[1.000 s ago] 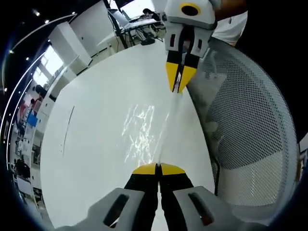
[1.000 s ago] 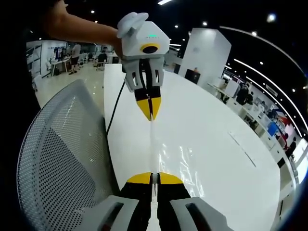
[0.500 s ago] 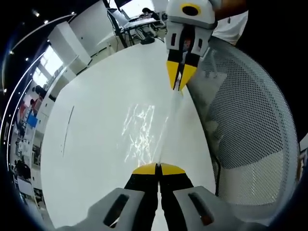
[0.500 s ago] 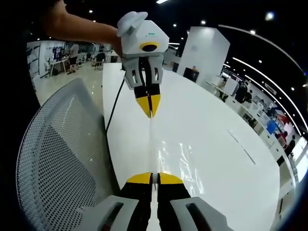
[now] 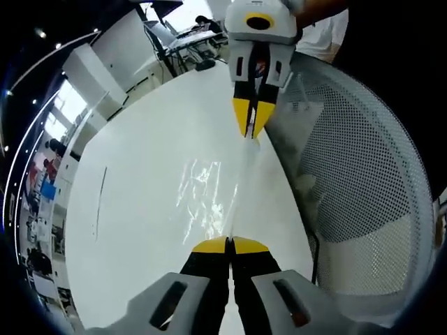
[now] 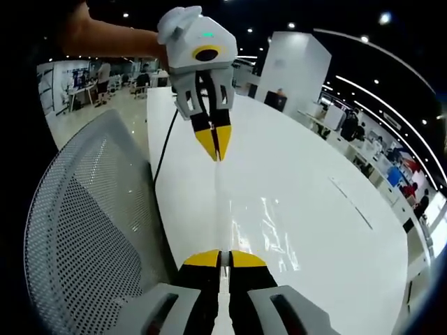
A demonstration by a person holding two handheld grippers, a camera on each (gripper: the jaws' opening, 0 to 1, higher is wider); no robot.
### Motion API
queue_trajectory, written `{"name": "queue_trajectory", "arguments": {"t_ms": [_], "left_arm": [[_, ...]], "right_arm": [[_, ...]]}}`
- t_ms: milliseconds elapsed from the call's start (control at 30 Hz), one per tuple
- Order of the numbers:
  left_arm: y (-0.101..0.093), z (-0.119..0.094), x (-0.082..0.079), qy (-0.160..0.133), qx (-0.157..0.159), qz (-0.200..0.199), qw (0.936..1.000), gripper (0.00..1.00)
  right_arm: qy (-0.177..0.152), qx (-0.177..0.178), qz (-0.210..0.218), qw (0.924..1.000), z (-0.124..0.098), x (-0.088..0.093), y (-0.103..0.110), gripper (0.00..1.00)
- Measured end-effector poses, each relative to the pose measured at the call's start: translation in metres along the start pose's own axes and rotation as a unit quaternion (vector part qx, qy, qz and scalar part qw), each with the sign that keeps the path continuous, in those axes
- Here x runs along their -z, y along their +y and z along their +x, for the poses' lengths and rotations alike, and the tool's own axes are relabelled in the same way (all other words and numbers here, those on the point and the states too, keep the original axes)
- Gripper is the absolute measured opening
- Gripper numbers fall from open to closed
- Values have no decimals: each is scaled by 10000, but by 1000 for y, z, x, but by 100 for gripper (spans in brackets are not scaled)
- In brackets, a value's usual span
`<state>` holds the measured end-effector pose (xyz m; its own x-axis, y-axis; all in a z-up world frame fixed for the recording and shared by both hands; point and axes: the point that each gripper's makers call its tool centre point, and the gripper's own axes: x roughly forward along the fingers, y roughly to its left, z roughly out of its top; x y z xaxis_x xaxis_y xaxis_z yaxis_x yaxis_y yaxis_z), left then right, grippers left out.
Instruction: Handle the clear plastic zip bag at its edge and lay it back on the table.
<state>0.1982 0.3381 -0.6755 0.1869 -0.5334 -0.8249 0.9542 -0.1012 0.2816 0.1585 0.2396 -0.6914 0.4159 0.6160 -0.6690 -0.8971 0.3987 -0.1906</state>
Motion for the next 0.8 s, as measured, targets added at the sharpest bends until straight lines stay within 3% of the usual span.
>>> {"name": "queue_trajectory", "arguments": {"t_ms": [233,333,800], "left_arm": [[-4,-2,-7,3,-33,153,9999,0],[-4,-2,-10,-54,-50,154,9999,0],[1,-2,-14,-115,-349,405,9985,0]], "right_arm": [[69,-106,192,9997,-3,3,3,0],[-191,-298,371,9987,-6,-8,7,2],[-447,-486,322,9973,-15,-39,2,6]]}}
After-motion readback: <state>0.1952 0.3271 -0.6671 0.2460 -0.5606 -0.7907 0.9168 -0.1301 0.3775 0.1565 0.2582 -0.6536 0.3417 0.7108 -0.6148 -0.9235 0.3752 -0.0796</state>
